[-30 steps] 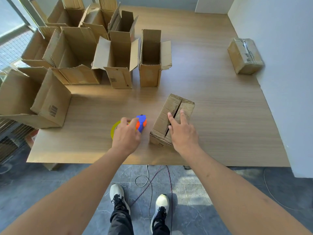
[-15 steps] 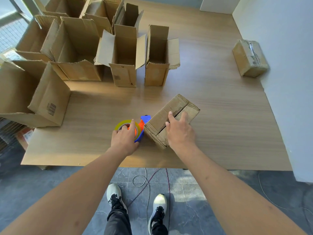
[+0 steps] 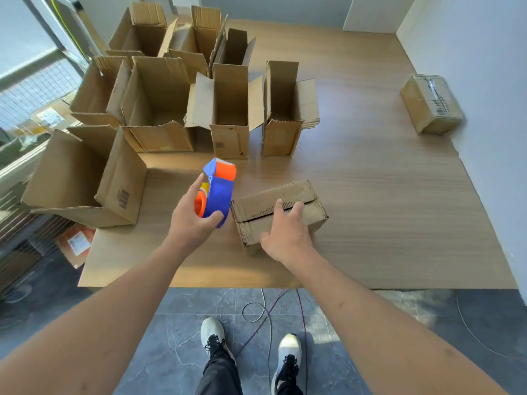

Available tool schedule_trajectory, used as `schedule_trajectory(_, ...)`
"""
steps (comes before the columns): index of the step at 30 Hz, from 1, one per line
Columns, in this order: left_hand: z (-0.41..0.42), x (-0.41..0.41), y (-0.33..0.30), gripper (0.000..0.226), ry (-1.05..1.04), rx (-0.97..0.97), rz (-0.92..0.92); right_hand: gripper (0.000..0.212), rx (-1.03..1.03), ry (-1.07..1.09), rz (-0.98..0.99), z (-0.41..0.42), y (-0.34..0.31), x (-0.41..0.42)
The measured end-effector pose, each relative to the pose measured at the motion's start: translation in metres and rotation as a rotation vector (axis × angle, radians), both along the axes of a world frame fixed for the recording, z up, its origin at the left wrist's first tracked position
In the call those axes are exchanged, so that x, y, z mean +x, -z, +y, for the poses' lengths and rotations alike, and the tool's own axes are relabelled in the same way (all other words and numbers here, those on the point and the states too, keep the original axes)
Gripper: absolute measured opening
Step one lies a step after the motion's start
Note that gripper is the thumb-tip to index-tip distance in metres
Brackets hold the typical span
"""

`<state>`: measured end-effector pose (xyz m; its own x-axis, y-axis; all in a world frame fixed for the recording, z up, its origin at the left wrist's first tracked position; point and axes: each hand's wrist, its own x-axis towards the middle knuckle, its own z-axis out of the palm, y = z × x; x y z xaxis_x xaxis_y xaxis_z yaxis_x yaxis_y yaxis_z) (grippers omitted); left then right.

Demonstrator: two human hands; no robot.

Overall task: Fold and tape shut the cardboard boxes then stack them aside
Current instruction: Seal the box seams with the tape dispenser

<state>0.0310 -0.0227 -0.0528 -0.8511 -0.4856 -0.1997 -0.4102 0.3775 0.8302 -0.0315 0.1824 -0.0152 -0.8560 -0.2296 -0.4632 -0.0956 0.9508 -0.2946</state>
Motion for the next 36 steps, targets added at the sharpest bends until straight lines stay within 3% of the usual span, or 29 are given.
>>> schedule_trajectory(5,-0.012,-0.01,-0.026,0.083,0.159,-0.101,0.039,0.097,-0.033,0.012,-0.068,-0.019,-0.003,0.004)
schedule_trajectory(13,-0.019,-0.018,-0.037,0.078,0.496,-0.323,0.044,0.088,-0.008,-0.011,-0.068,-0.032,-0.002,0.003)
schedule_trajectory(20,-0.023,-0.023,-0.035,0.079,0.639,-0.506,0.014,0.079,0.191,-0.262,0.136,0.015,0.004,-0.02)
schedule_trajectory(24,-0.029,-0.024,-0.034,0.078,0.696,-0.538,0.032,0.079,0.062,-0.198,0.007,0.028,0.016,-0.019)
schedule_trajectory(30,-0.046,-0.026,-0.033,0.08,0.718,-0.58,0.075,0.08,-0.053,-0.084,0.089,0.006,0.028,0.004)
schedule_trajectory(36,-0.049,-0.033,-0.033,0.085,0.813,-0.656,0.083,0.071,-0.132,-0.043,0.045,0.001,0.02,-0.006)
